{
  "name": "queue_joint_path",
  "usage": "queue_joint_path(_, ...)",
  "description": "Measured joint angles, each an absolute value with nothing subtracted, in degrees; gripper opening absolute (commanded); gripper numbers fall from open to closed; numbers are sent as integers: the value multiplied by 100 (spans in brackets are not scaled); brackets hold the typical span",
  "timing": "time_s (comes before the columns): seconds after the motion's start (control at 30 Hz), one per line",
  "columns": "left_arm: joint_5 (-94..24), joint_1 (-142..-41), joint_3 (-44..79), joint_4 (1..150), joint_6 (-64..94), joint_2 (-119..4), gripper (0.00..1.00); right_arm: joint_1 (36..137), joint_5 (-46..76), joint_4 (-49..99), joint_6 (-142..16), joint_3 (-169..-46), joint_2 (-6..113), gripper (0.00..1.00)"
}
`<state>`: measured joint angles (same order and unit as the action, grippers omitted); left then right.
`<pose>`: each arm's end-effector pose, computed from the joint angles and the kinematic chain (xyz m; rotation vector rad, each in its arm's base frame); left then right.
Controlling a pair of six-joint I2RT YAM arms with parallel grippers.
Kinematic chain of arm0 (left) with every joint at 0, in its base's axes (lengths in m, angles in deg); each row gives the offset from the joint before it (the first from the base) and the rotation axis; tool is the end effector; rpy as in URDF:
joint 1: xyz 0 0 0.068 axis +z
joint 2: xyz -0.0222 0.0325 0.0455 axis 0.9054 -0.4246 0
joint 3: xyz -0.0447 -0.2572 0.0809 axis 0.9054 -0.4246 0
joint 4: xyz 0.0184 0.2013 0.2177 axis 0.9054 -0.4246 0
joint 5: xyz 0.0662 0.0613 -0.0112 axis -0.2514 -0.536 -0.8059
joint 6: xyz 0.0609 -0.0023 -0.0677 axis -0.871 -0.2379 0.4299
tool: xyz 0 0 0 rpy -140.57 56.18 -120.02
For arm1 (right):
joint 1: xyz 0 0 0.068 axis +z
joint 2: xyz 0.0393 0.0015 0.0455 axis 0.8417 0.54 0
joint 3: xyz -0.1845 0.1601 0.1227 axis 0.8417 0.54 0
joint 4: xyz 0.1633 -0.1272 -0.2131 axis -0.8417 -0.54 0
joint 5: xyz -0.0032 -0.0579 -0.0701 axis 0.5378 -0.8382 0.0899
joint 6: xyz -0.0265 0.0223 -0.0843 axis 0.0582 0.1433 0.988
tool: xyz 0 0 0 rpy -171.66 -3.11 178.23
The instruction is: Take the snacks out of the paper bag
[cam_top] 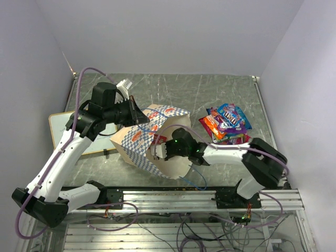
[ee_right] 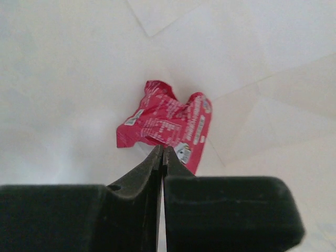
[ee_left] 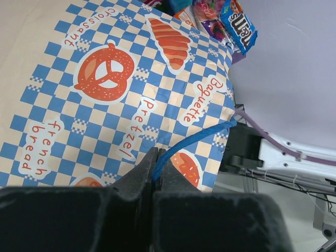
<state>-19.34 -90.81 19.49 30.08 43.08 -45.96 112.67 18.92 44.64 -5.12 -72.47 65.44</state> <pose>0.2509 -0.1590 0.3807 -0.0018 2.2979 -1.0829 0.2042 0.3243 0.1058 -1.7875 1.1908 0.2631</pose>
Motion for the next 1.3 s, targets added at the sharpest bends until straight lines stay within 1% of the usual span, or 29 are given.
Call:
queue_joint_path(0.3, -2137, -9081, 1897, 3177, 4522, -4572, 7, 11262, 2325, 3236, -999, -7059, 4826, 0)
queue_joint_path(0.33, -2139, -9081, 1866, 3212, 4544, -4561, 7, 11262, 2338, 3109, -1063, -6998, 4646, 8)
queue_joint_path(0.4, -2137, -9081, 1790, 3310, 4592, -4544, 7, 11262, 2351, 2982, -1209, -6878, 4362, 29)
queue_joint_path(0.43, -2135, -9081, 1757, 3328, 4608, -4540, 7, 11262, 2349, 3002, -1310, -6819, 4262, 36)
queue_joint_path(0.53, -2126, -9081, 1669, 3389, 4643, -4542, 7, 11262, 2344, 3328, -1655, -6679, 4338, 49)
queue_joint_path(0.6, -2117, -9081, 1650, 3411, 4647, -4542, 7, 11262, 2259, 3787, -2053, -6650, 4679, 58)
queue_joint_path(0.77, -2109, -9081, 1648, 3417, 4667, -4542, 7, 11262, 1896, 4952, -2883, -6873, 5934, 66)
queue_joint_path(0.83, -2104, -9081, 1650, 3413, 4667, -4542, 7, 11262, 1769, 5321, -3132, -7096, 6421, 78)
queue_joint_path(0.87, -2102, -9081, 1650, 3408, 4667, -4542, 7, 11262, 1726, 5500, -3257, -7225, 6653, 81)
queue_joint_path(0.97, -2102, -9081, 1661, 3378, 4665, -4542, 7, 11262, 1664, 5920, -3524, -7546, 7201, 82)
queue_joint_path(1.07, -2102, -9081, 1718, 3310, 4651, -4548, 7, 11262, 1623, 6165, -3729, -7758, 7571, 86)
queue_joint_path(1.13, -2102, -9081, 1768, 3266, 4623, -4564, 7, 11262, 1529, 6230, -3867, -7918, 7824, 86)
queue_joint_path(1.17, -2104, -9081, 1794, 3260, 4608, -4575, 7, 11262, 1479, 6267, -3911, -7949, 7907, 85)
queue_joint_path(1.3, -2104, -9081, 1873, 3201, 4553, -4601, 7, 11212, 1251, 6186, -4112, -7968, 8205, 77)
